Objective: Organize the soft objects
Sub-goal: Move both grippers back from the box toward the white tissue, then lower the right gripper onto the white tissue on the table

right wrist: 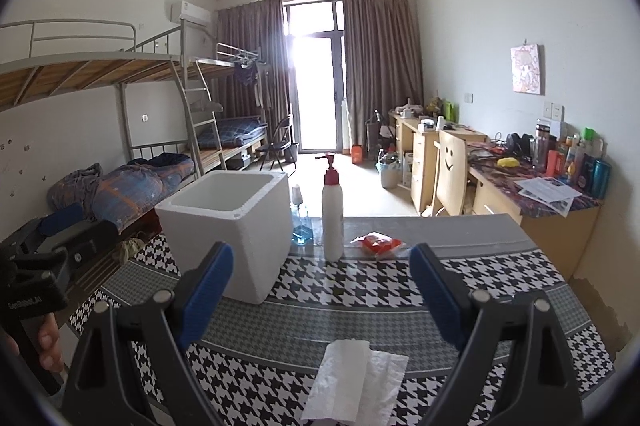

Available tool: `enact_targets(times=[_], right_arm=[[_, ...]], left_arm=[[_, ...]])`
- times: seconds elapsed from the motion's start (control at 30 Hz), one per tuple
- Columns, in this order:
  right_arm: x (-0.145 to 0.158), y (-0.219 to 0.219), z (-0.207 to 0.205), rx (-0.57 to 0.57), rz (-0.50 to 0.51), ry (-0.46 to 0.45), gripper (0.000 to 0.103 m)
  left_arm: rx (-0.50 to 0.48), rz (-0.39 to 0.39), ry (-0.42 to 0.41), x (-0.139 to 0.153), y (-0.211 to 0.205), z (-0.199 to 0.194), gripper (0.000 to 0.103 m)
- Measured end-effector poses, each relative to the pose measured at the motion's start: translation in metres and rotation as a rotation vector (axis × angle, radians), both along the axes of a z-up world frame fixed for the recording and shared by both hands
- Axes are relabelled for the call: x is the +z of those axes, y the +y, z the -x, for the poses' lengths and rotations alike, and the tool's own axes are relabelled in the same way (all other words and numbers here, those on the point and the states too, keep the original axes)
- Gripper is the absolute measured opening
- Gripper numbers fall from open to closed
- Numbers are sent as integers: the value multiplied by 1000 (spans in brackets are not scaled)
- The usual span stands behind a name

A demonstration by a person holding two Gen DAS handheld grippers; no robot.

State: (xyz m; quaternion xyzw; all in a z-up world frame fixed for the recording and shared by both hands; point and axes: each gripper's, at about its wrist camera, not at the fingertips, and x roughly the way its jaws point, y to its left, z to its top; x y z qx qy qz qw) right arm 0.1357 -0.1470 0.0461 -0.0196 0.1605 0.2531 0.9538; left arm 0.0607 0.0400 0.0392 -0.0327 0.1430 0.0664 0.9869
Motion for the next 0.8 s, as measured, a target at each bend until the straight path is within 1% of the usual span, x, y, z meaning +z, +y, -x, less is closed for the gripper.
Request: enact_targets(times=[0.27,0.4,0.5,0.6,0.67,0.8], right_arm=[[-8,-6,-2,-8,6,25,92],[-10,-9,-2,-17,19,22,92],[-13,-11,-2,-17,15,29,92],[-15,-15,-3,-17,7,41,92],[-18,-16,-2,-17,4,48,92],[-22,-20,0,-27,13,45,92]], left_arm=[[-22,6,1,-4,-4,-1,102],[-41,17,8,-8,-8,-3,102],[-59,24,1,-11,-11,-1,102],[-51,17,-12,-13,-15,1,102],[-53,12,-8,-13,-17,-1,102],[-69,26,6,-17,-17,-3,102]])
